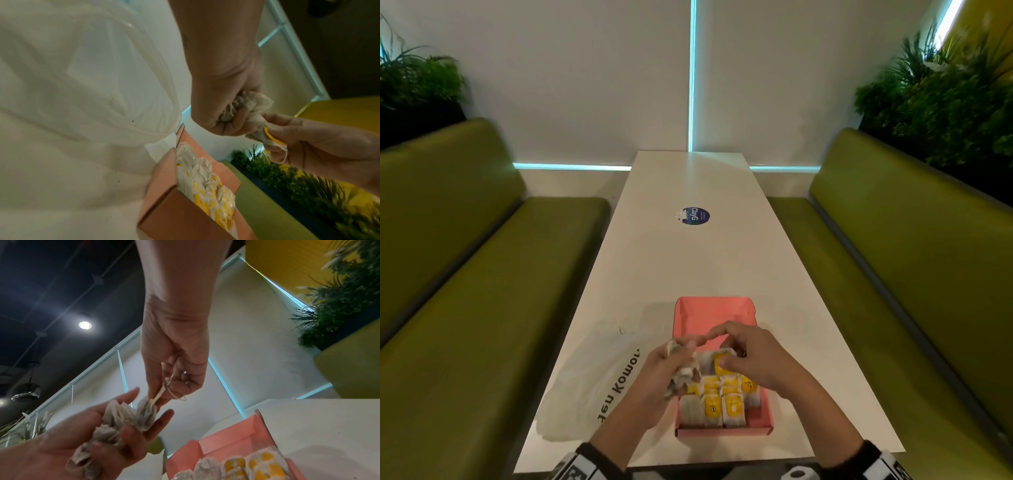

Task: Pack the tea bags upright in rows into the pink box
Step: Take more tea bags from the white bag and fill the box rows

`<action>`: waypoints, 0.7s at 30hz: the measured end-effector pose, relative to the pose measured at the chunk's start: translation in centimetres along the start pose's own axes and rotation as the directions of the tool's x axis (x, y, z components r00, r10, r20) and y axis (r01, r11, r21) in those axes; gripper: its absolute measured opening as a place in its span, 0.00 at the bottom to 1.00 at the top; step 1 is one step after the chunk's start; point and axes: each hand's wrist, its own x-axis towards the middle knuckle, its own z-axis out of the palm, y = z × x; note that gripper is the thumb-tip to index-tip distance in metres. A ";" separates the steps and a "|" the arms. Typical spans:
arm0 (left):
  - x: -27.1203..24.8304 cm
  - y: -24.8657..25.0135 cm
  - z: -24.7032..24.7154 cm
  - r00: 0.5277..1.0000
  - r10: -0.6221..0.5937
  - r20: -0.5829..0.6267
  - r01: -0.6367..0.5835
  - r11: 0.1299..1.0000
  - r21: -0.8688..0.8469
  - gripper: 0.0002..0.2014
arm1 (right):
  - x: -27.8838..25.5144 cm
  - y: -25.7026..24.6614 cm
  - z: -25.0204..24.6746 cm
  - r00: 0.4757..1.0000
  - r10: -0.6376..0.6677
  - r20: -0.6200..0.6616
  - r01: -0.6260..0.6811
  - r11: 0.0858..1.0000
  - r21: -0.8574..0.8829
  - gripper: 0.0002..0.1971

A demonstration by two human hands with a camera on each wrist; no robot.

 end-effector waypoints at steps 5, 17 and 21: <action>-0.5 -0.4 0.9 0.999 0.042 -0.026 -0.036 0.982 0.185 0.04 | 0.0 -0.1 0.3 0.995 0.034 -0.090 -0.026 0.996 0.087 0.16; -0.5 -0.2 0.7 0.968 0.120 -0.220 -0.110 0.992 0.057 0.05 | 0.3 0.6 -1.4 0.813 0.077 -0.577 -0.204 0.966 -0.158 0.07; -0.5 0.1 0.2 0.957 0.162 -0.242 -0.144 0.985 0.092 0.04 | 0.0 -0.3 -1.4 0.986 0.048 -0.158 -0.110 0.905 -0.411 0.04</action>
